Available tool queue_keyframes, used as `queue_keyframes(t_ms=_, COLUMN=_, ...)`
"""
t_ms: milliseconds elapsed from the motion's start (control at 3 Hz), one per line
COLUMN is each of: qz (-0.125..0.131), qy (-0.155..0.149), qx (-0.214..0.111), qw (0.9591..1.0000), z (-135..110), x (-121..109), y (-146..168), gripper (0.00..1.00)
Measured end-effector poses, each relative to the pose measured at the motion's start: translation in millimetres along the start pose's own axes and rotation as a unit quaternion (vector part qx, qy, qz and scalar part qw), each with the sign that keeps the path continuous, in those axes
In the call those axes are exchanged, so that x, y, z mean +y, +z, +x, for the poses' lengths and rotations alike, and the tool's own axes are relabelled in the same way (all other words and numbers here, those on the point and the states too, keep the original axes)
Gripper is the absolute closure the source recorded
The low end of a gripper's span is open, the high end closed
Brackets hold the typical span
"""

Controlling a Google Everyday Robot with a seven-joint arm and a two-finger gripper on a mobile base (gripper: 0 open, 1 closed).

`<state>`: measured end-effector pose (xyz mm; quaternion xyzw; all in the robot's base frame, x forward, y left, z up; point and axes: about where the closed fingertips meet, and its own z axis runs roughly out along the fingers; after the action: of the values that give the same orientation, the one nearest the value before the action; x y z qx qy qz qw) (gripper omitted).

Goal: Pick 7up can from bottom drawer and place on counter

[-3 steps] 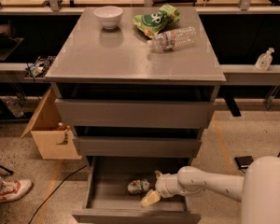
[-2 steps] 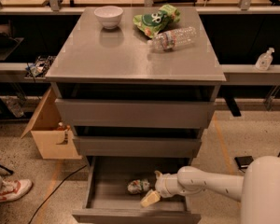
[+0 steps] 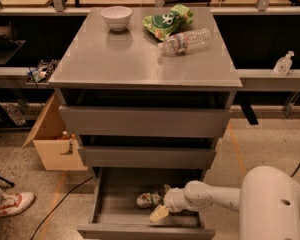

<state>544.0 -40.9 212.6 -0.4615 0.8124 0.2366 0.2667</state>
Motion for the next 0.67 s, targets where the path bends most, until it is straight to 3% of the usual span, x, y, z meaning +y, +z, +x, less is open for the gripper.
queue_keyframes(t_ms=667, qz=0.014, qy=-0.044, qx=0.017, qw=0.9988, z=-2.8, x=-13.6, y=48.4, gripper=0.0)
